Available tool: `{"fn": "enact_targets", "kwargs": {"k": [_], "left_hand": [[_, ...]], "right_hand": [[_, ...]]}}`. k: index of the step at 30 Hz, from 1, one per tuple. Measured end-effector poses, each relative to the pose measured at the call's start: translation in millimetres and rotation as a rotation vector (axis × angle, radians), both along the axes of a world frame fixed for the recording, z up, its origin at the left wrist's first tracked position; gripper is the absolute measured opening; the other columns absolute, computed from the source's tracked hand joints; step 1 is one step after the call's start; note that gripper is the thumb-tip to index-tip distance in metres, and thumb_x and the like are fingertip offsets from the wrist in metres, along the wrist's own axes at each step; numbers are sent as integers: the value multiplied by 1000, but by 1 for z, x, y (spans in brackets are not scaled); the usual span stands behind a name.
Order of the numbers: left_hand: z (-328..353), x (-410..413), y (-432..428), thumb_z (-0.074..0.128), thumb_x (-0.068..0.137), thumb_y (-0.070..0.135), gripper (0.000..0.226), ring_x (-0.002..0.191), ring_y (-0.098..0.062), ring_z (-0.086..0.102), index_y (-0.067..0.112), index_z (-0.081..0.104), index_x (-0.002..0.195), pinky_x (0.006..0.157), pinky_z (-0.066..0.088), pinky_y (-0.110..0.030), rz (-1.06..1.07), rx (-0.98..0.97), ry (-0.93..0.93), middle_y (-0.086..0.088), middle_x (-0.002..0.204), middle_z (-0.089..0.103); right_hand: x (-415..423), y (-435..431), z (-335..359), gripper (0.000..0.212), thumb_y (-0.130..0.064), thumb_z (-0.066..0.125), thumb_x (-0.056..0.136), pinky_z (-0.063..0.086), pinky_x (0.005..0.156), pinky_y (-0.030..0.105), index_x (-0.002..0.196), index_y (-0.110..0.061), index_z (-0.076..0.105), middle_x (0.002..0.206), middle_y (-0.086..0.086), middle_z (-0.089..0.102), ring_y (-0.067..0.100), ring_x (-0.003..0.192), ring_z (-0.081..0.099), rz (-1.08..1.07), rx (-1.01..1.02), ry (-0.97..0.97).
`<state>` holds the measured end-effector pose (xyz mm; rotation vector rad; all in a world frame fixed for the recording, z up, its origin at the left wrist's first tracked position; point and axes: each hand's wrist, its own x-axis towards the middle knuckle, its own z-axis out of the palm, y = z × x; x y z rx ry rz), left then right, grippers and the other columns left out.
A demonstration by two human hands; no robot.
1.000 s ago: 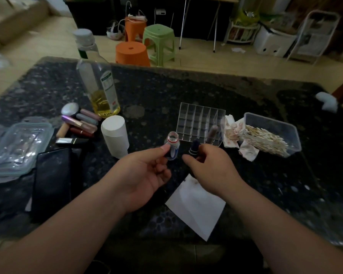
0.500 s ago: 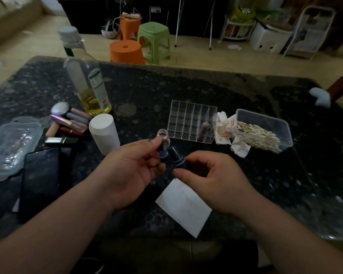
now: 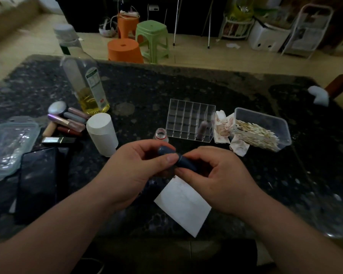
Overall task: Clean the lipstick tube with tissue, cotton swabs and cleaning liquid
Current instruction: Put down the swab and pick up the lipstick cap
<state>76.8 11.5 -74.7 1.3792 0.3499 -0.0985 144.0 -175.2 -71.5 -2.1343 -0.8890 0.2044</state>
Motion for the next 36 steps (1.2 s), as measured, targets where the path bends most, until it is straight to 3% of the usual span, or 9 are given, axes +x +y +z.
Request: {"fn": "enact_targets", "kwargs": {"k": [5, 9, 12, 16, 18, 22, 25, 29, 36], "left_hand": [[1, 2, 3, 71, 79, 10, 26, 107, -28, 71, 8, 75, 105, 94, 54, -41, -63, -40, -13, -16, 107, 75], [6, 9, 4, 71, 73, 8, 25, 100, -22, 74, 14, 78, 96, 82, 59, -28, -64, -71, -52, -9, 101, 77], [9, 14, 4, 70, 75, 10, 33, 103, -16, 73, 19, 75, 107, 81, 59, -24, -58, -29, -62, -4, 105, 77], [5, 22, -5, 62, 95, 16, 43, 107, 8, 63, 39, 59, 131, 80, 48, -3, -32, 441, -132, 16, 117, 70], [4, 24, -14, 54, 100, 20, 47, 105, 21, 52, 40, 47, 142, 81, 39, 6, -66, 664, -177, 28, 116, 58], [2, 28, -25, 47, 102, 27, 49, 109, 27, 45, 41, 37, 148, 86, 41, 1, -146, 614, -187, 36, 114, 49], [4, 35, -21, 47, 100, 40, 37, 104, 8, 58, 42, 48, 136, 84, 49, -16, 25, 565, -154, 25, 120, 57], [9, 41, -9, 54, 99, 34, 13, 79, -7, 69, 30, 67, 99, 69, 54, -24, 157, 481, -26, 5, 89, 73], [11, 41, -13, 60, 96, 26, 16, 67, -4, 70, 24, 72, 85, 65, 56, -23, 70, 489, -22, 16, 77, 74]], "right_hand": [[-2, 2, 2, 11, -33, 71, 87, 50, 63, 24, 95, -26, 74, 78, -9, 66, 11, 74, 61, 18, 11, -27], [1, 2, 9, 8, -28, 71, 89, 54, 64, 18, 93, -28, 76, 82, -8, 74, 7, 76, 68, -41, 110, 317], [8, 4, 14, 10, -33, 71, 88, 57, 67, 18, 95, -28, 77, 85, -9, 75, 5, 78, 70, -62, 71, 395], [21, 8, 15, 7, -34, 74, 86, 48, 52, 11, 93, -32, 75, 73, -12, 71, -3, 66, 65, -142, -35, 313], [23, 11, 11, 14, -32, 74, 87, 50, 57, 14, 101, -32, 74, 78, -14, 71, -2, 70, 65, -162, -102, 275], [24, 17, 6, 24, -28, 72, 88, 53, 71, 21, 111, -33, 68, 93, -16, 67, -1, 83, 63, -187, -129, 199], [42, 11, 10, 20, -29, 75, 86, 59, 74, 30, 102, -33, 64, 96, -10, 67, 8, 84, 68, -322, -159, 235], [80, -2, 16, 9, -25, 74, 87, 61, 62, 30, 90, -23, 65, 81, 2, 73, 10, 60, 73, -494, -106, 271], [159, 9, -4, 15, -16, 71, 90, 63, 70, 35, 93, -24, 59, 89, 4, 71, 13, 71, 73, -606, 3, 115]]}}
